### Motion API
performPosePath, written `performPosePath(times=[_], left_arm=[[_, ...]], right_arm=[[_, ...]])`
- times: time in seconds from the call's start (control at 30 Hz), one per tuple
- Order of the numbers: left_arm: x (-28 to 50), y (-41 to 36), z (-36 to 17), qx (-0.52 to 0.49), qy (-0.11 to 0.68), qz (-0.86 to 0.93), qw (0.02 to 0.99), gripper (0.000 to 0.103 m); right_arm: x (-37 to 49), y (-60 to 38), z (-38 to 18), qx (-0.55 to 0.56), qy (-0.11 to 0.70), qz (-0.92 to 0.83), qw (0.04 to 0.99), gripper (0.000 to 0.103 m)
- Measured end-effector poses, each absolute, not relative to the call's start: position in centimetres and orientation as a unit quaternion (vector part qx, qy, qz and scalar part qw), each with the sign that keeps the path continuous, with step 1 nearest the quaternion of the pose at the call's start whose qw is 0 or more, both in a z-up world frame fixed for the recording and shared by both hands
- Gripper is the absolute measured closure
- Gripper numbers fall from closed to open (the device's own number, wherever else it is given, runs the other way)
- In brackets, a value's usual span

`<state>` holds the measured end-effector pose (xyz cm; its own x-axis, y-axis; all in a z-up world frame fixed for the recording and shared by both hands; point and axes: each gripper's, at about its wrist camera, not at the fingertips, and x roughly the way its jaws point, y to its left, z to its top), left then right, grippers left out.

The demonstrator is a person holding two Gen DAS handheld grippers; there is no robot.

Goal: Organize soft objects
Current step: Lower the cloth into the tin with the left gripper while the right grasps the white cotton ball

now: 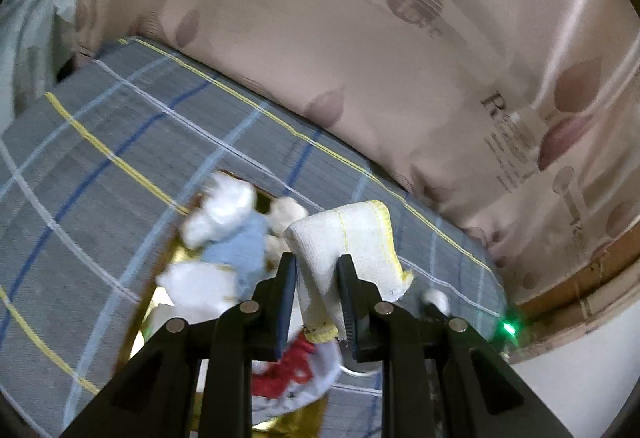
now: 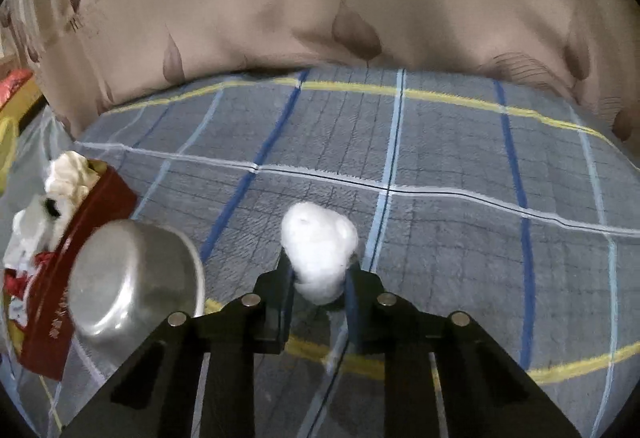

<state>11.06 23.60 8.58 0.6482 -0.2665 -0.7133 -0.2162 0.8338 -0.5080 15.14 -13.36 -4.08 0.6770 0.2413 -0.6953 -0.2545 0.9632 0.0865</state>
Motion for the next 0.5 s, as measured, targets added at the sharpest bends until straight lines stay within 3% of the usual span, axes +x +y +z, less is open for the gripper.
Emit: performPosePath(times=[0.5], left_arm=[[13.7,24.6,5.8,-0.210,0.439,0.052,0.872,0.082]], right_arm=[[0.2,-16.1,-3.5,0.024,0.312,0.143,0.939,0.083]])
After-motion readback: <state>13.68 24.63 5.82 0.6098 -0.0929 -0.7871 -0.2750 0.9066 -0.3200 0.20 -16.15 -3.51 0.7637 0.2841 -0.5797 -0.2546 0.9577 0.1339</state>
